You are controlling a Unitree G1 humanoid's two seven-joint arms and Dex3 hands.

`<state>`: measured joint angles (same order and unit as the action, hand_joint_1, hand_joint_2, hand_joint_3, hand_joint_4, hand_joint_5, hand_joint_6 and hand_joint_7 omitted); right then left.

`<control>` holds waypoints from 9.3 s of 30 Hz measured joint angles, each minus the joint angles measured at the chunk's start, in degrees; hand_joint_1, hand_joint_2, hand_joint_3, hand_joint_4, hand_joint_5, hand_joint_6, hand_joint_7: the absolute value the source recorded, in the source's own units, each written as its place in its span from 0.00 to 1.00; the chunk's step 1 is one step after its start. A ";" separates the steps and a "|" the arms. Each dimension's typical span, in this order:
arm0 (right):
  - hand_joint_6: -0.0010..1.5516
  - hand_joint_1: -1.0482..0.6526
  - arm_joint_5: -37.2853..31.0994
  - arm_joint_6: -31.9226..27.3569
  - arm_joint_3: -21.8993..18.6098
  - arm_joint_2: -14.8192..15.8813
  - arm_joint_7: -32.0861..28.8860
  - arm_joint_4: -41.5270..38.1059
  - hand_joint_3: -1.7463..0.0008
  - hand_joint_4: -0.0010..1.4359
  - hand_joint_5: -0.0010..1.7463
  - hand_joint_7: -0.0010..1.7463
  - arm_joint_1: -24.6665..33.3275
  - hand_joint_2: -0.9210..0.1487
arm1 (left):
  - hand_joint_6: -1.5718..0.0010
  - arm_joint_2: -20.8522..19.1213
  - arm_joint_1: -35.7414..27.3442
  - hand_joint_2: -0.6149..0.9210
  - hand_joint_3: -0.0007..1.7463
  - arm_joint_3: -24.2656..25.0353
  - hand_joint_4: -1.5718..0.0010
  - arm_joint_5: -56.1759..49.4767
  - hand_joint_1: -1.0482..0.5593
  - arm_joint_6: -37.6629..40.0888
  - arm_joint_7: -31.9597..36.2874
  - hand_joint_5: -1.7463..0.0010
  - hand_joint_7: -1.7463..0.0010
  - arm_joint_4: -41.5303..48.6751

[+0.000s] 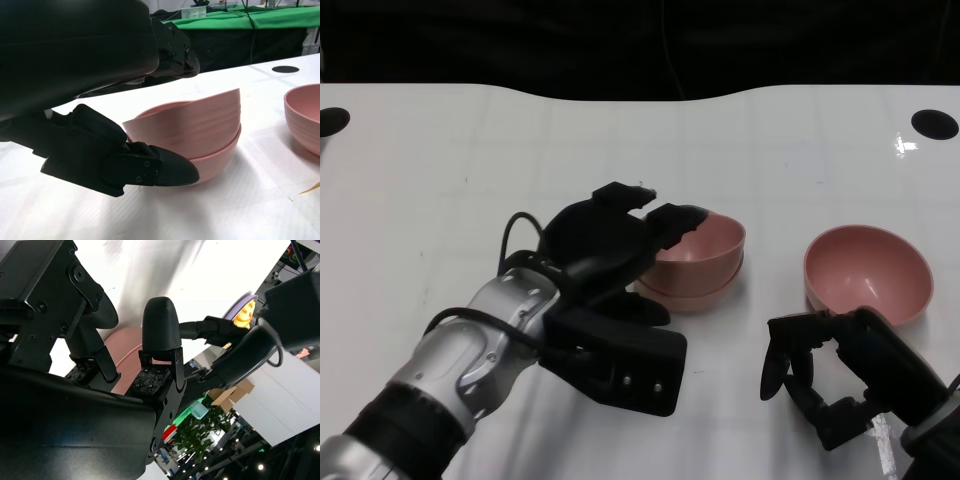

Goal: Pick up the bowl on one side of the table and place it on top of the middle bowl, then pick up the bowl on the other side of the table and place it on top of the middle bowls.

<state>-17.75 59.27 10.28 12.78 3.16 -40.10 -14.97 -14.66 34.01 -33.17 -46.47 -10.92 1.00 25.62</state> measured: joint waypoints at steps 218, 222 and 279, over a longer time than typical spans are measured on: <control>0.22 0.23 -14.30 -38.66 12.55 2.52 6.68 10.16 0.84 0.12 0.18 0.00 -25.61 0.00 | 0.46 4.95 -37.64 0.56 0.92 29.68 0.43 26.42 0.64 -37.95 9.79 0.01 0.14 -2.96; 0.22 0.23 -14.30 -38.66 12.55 2.52 6.68 10.17 0.84 0.12 0.18 0.00 -25.61 0.00 | 0.46 4.94 -37.64 0.56 0.92 29.68 0.43 26.42 0.64 -37.95 9.79 0.01 0.14 -2.96; 0.55 0.77 6.89 -2.70 -2.78 -2.17 -4.07 10.07 0.01 0.68 1.00 0.86 8.06 0.71 | 0.46 4.10 -37.19 0.57 0.91 29.60 0.42 27.25 0.63 -37.96 9.79 0.03 0.14 -1.81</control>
<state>-10.86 56.57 7.50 10.60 -0.91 -30.03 -6.91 -10.56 -3.17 -3.57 -19.22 -48.88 10.80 23.81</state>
